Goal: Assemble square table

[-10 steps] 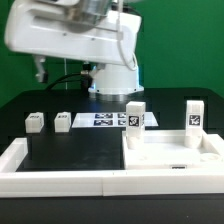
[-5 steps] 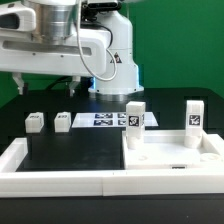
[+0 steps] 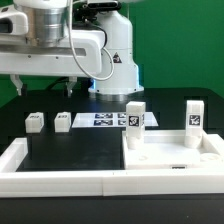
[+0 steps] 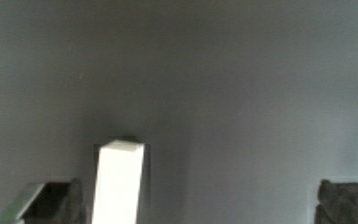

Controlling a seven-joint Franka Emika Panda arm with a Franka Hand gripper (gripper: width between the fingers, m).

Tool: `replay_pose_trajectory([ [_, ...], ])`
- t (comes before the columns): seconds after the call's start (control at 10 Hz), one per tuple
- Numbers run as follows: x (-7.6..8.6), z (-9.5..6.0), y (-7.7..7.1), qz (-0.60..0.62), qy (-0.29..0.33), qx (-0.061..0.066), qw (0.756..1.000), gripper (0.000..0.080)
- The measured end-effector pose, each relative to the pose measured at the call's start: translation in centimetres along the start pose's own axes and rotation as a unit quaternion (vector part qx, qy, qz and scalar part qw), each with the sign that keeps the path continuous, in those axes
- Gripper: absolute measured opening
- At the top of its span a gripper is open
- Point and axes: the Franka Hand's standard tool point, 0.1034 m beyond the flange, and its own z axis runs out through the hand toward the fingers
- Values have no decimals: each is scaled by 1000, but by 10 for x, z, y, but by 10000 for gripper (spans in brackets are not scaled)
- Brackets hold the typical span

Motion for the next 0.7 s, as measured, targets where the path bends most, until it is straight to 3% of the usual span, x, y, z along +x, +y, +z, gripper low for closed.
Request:
replay_pose_trajectory([
  [0.3, -27, 26, -11, 4, -21, 13, 1000, 649],
  [0.7, -29, 30, -13, 6, -25, 17, 1000, 649],
])
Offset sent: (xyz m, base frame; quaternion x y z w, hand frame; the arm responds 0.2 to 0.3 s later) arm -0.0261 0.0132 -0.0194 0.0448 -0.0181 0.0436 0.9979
